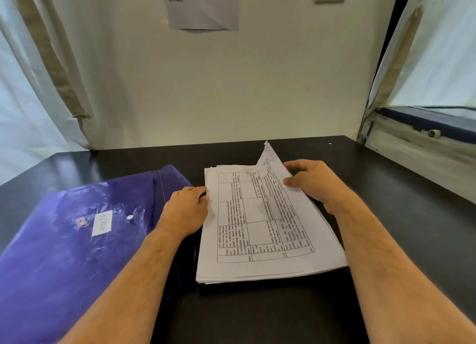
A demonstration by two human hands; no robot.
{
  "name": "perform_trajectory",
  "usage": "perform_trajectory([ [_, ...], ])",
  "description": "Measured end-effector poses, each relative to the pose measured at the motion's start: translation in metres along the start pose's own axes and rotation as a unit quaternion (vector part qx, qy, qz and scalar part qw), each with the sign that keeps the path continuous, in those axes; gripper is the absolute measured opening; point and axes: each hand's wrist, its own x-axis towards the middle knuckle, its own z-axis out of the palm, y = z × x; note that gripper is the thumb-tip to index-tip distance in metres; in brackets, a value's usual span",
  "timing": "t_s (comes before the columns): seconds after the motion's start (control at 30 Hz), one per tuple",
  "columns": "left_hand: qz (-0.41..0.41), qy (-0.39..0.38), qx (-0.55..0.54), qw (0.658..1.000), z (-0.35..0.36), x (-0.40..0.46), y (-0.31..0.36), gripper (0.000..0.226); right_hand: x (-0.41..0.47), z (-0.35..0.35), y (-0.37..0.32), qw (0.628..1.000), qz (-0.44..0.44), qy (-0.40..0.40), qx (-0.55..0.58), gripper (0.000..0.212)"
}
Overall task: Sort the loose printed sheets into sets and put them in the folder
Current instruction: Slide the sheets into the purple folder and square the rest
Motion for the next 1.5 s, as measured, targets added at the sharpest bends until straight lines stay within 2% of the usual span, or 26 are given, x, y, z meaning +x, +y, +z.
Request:
perform_trajectory([
  [0.2, -0.009, -0.007, -0.017, 1.000, -0.002, -0.004, 0.001, 0.038, -0.002, -0.006, -0.002, 0.985, 0.043, -0.163, 0.026, 0.079],
  [0.27, -0.011, -0.009, -0.028, 0.999, -0.004, -0.005, 0.002, 0.037, -0.002, -0.006, -0.001, 0.980, 0.047, -0.188, 0.040, 0.086],
  [0.33, -0.017, -0.006, -0.046, 0.999, -0.007, -0.007, 0.005, 0.036, -0.001, -0.006, -0.001, 0.984, 0.034, -0.165, 0.052, 0.079],
  [0.43, -0.028, 0.008, -0.044, 0.999, -0.012, -0.009, 0.007, 0.038, 0.003, -0.004, 0.001, 0.994, 0.036, -0.086, 0.059, 0.043],
  [0.53, -0.029, -0.002, -0.041, 0.999, -0.014, -0.011, 0.005, 0.039, 0.010, 0.000, 0.004, 0.995, 0.059, -0.059, 0.055, 0.026],
  [0.63, -0.008, -0.015, -0.051, 0.999, -0.019, -0.009, -0.004, 0.042, 0.010, 0.000, 0.005, 0.992, 0.071, -0.073, 0.079, 0.028],
  [0.73, 0.026, -0.041, -0.026, 0.998, -0.029, -0.008, -0.015, 0.046, 0.010, -0.002, 0.010, 0.979, 0.082, -0.138, 0.128, 0.035],
  [0.8, 0.041, -0.061, -0.025, 0.997, -0.038, -0.011, -0.016, 0.046, 0.008, -0.001, 0.012, 0.982, 0.070, -0.144, 0.100, 0.038],
  [0.87, 0.049, -0.038, 0.062, 0.996, -0.046, -0.013, -0.017, 0.045, 0.006, 0.001, 0.010, 0.989, 0.050, -0.115, 0.081, 0.038],
  [0.93, -0.023, -0.012, 0.185, 0.982, -0.051, -0.016, -0.018, 0.073, 0.006, 0.000, 0.010, 0.987, 0.042, -0.102, 0.115, 0.037],
  [0.97, -0.089, -0.013, 0.196, 0.976, -0.053, -0.018, -0.020, 0.091, 0.007, -0.002, 0.011, 0.984, 0.041, -0.103, 0.143, 0.037],
  [1.03, -0.193, -0.044, 0.147, 0.969, -0.056, -0.024, -0.025, 0.109, 0.007, -0.003, 0.011, 0.973, 0.039, -0.109, 0.201, 0.039],
  [1.13, -0.192, -0.092, 0.101, 0.972, -0.053, -0.021, -0.036, 0.119, 0.004, 0.003, 0.005, 0.962, 0.028, -0.110, 0.248, 0.037],
  [1.17, -0.186, -0.094, 0.095, 0.973, -0.052, -0.019, -0.040, 0.113, 0.002, 0.008, 0.003, 0.961, 0.022, -0.111, 0.253, 0.036],
  [1.27, -0.161, -0.097, 0.107, 0.976, -0.059, -0.024, -0.036, 0.070, -0.004, 0.031, -0.007, 0.960, 0.015, -0.117, 0.253, 0.037],
  [1.33, -0.150, -0.089, 0.100, 0.980, -0.066, -0.029, -0.034, 0.049, -0.008, 0.050, -0.019, 0.964, 0.017, -0.113, 0.242, 0.036],
  [1.43, -0.178, -0.060, -0.038, 0.981, -0.070, -0.032, -0.042, 0.044, -0.008, 0.075, -0.040, 0.978, 0.003, -0.106, 0.179, 0.040],
  [1.5, -0.205, -0.038, -0.132, 0.969, -0.075, -0.029, -0.051, 0.040, -0.006, 0.086, -0.049, 0.983, -0.003, -0.107, 0.152, 0.044],
])
